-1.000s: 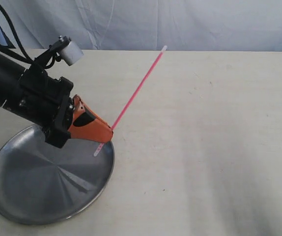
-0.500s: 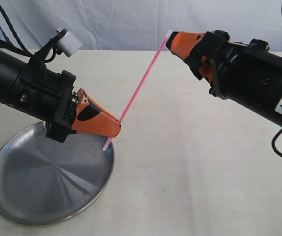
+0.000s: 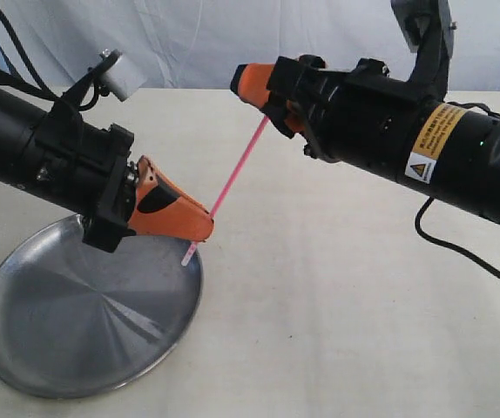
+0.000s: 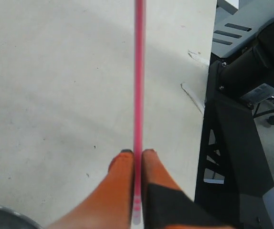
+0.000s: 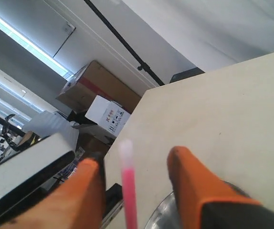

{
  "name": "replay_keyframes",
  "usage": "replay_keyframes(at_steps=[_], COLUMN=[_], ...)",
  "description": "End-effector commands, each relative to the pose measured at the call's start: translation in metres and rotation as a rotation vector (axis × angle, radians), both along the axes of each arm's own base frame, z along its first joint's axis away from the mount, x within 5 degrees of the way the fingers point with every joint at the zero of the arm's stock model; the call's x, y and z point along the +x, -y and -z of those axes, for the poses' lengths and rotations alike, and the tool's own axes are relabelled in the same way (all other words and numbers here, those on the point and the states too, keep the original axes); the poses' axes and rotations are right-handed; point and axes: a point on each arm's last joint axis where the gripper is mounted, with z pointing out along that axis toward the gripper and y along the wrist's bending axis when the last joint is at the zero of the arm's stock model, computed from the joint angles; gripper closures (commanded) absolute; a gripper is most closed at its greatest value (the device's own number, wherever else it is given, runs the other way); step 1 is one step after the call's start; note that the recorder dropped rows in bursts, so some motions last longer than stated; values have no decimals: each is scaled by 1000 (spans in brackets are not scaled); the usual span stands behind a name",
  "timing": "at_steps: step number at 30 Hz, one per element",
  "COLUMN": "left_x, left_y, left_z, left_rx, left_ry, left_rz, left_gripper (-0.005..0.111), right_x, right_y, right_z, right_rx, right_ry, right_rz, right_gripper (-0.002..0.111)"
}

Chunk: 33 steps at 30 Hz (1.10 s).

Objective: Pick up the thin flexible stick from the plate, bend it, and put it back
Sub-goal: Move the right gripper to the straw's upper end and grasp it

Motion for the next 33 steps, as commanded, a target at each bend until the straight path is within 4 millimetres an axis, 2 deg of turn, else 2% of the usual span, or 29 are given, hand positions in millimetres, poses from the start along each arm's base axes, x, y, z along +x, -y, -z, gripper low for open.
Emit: replay_keyframes(at_steps=[1,3,11,14,18,20,22,25,31,33], left_x=[-1,-1,-3,-4,-4,-4,-3,-1,-1,-1], left_y=[1,1,1,1,1,1,0,-2,-4,-5], left_z=[-2,-2,-2,-2,-1,-1,1,6,9,9], left_rx=[-9,-9,-4,-7,-5,-1,12,70,109,111], left_ry=[10,10,-1,-9,-13,-26,-35,-45,-45,-45], left_rz=[1,1,14,27,28,22,6,-10,-15,-14], left_gripper=[107,107,105,95,72,64,63,69,106,106], right_x=[1,0,0,-1,-2,-2,-2,-3,-3,-3], right_y=[-2,-3,-3,-4,-5,-6,-6,-6,-6,-6], right_z=[-1,-1,-1,-3,-4,-4,-3,-4,-5,-5], right_rx=[-11,-13,5,15,28,35,36,36,44,44], right_ry=[14,12,6,21,22,13,10,15,20,20], right_rz=[-18,-23,-33,-47,-61,-63,-66,-70,-75,-75], right_gripper=[97,109,108,108,108,108,108,108,108,108])
